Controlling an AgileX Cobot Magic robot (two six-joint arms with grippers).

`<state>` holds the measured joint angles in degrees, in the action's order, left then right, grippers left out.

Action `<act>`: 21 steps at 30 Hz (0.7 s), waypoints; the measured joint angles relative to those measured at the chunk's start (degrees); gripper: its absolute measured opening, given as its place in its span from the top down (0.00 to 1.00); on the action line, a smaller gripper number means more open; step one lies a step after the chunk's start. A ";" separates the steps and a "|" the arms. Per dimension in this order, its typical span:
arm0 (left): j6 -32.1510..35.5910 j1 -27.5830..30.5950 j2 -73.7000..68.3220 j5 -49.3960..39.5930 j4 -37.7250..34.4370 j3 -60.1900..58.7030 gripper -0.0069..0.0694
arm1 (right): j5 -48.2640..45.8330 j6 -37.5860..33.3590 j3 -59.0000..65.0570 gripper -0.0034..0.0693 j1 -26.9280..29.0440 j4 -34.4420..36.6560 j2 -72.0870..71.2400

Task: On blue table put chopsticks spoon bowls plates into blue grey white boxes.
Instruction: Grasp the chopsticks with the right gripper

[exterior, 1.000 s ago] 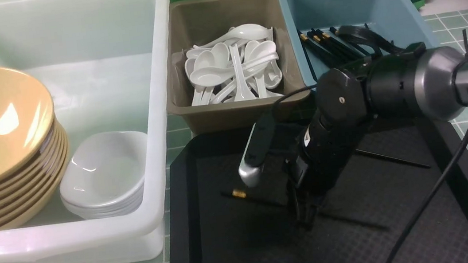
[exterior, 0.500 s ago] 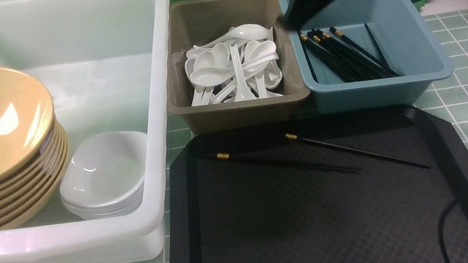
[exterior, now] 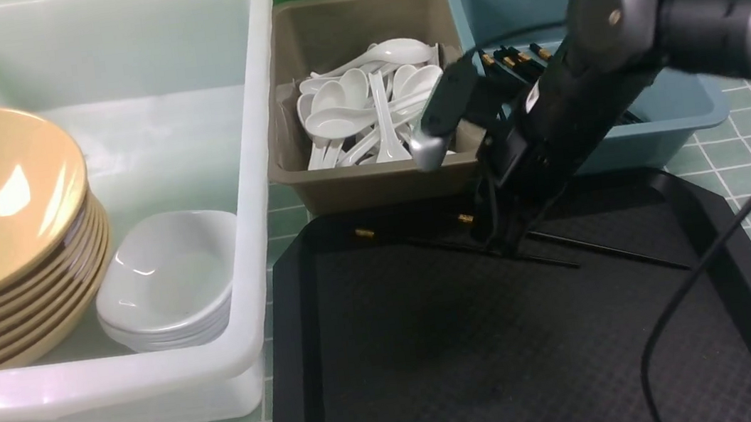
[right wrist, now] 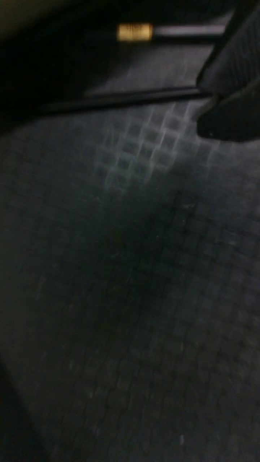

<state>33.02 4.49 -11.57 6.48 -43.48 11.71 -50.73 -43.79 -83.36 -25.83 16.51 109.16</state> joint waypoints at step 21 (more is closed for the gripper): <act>0.00 0.00 0.00 0.16 0.00 0.00 0.74 | -6.34 -1.91 -2.25 0.85 -4.54 -2.71 8.50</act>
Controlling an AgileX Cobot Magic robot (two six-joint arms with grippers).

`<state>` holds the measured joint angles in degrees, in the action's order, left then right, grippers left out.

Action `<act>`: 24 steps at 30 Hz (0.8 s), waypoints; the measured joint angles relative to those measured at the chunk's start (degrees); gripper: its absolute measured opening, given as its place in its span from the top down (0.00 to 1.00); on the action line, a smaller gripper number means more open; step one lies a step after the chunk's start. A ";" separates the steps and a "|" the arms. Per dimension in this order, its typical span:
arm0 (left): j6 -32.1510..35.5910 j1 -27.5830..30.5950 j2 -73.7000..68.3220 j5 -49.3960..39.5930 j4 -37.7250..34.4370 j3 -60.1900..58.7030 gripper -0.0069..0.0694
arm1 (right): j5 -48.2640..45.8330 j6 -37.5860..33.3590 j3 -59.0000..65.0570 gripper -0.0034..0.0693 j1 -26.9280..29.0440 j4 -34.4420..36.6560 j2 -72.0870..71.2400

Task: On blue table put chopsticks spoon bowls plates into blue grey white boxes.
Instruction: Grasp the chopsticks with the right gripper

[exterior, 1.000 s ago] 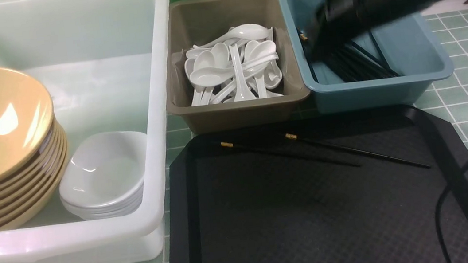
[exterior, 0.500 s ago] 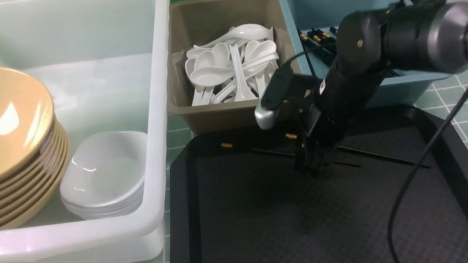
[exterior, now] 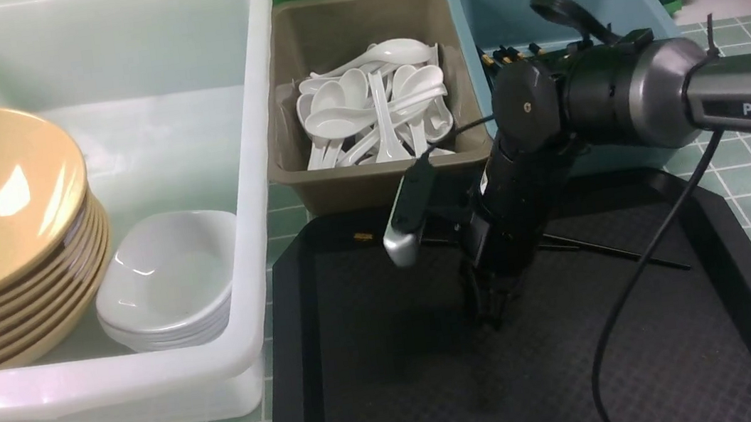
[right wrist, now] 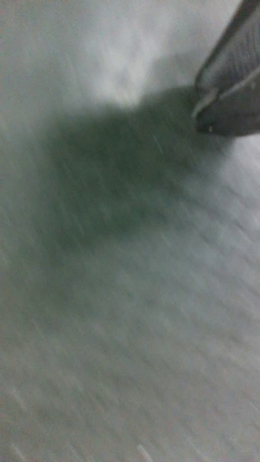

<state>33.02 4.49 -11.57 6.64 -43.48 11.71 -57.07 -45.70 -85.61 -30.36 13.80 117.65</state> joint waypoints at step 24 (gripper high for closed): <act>-0.85 0.00 0.00 0.93 -0.05 0.00 0.74 | 37.16 12.43 22.48 0.90 14.69 -8.09 -11.19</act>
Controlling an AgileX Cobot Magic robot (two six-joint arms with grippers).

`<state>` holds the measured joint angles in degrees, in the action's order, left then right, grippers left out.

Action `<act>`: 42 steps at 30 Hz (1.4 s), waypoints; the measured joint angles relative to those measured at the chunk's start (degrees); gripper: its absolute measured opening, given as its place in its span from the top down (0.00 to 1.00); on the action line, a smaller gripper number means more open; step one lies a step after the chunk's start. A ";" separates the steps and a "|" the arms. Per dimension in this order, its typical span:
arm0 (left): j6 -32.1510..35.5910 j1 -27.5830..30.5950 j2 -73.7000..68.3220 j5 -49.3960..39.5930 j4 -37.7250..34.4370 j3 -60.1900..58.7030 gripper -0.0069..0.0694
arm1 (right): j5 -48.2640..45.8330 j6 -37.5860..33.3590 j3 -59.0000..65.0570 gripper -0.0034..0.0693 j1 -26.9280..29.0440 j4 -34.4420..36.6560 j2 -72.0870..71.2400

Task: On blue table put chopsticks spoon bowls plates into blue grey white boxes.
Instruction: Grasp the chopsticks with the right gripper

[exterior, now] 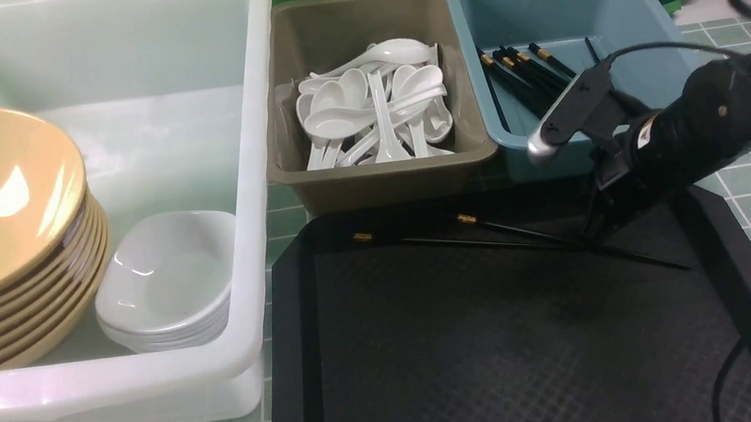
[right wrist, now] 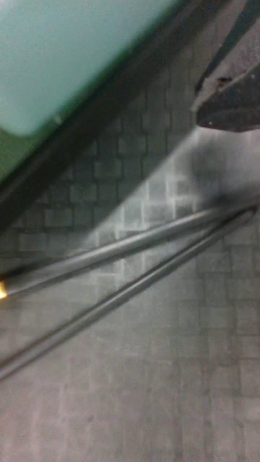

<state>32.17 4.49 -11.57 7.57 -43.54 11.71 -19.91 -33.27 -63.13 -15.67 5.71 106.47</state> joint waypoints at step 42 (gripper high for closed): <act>-0.24 0.00 0.00 0.65 0.00 0.00 0.74 | -27.53 6.80 1.21 0.60 -14.24 0.70 -2.16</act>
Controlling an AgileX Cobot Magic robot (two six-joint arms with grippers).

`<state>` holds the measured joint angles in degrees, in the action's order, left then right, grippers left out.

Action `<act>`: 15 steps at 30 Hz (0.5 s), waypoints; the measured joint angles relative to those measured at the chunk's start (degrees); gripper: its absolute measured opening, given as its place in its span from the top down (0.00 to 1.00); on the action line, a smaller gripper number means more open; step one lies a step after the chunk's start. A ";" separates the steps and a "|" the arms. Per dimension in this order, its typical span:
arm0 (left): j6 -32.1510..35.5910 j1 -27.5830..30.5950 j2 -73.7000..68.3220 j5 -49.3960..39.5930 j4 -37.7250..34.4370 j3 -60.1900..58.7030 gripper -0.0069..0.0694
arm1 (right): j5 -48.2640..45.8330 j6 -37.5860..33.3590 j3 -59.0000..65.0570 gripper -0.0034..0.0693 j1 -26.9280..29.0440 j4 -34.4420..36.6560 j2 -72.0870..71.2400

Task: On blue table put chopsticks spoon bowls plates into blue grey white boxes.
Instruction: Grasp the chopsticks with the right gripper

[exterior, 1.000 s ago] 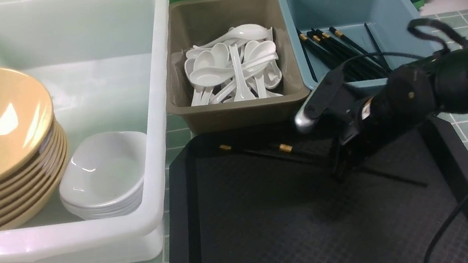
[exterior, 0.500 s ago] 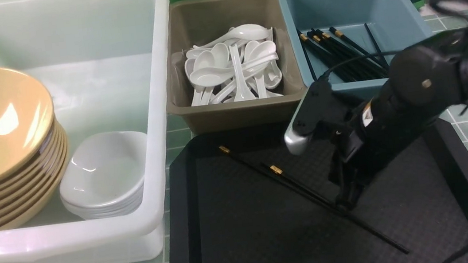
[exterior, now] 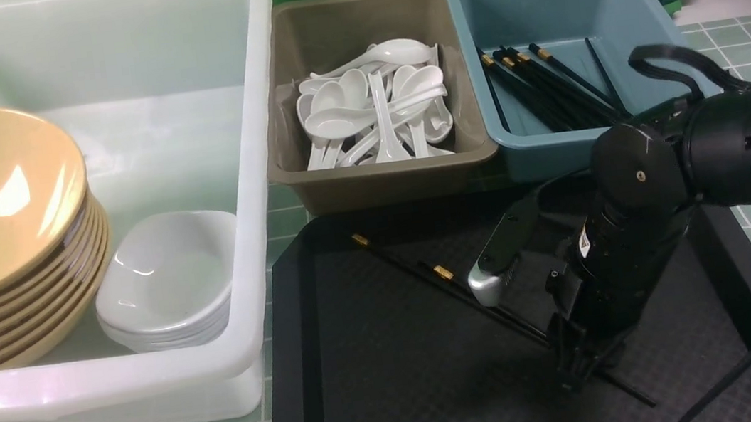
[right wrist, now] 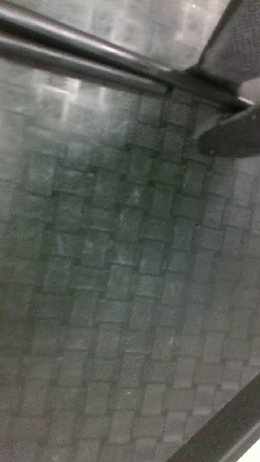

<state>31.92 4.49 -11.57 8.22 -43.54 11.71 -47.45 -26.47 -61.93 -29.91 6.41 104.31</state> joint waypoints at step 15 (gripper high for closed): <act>0.25 0.00 0.00 0.00 0.00 0.00 0.74 | 0.76 0.62 0.90 0.88 2.52 -2.52 -11.28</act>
<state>32.18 4.49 -11.57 8.22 -43.54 11.71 -46.68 -25.85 -61.02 -27.40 3.89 93.02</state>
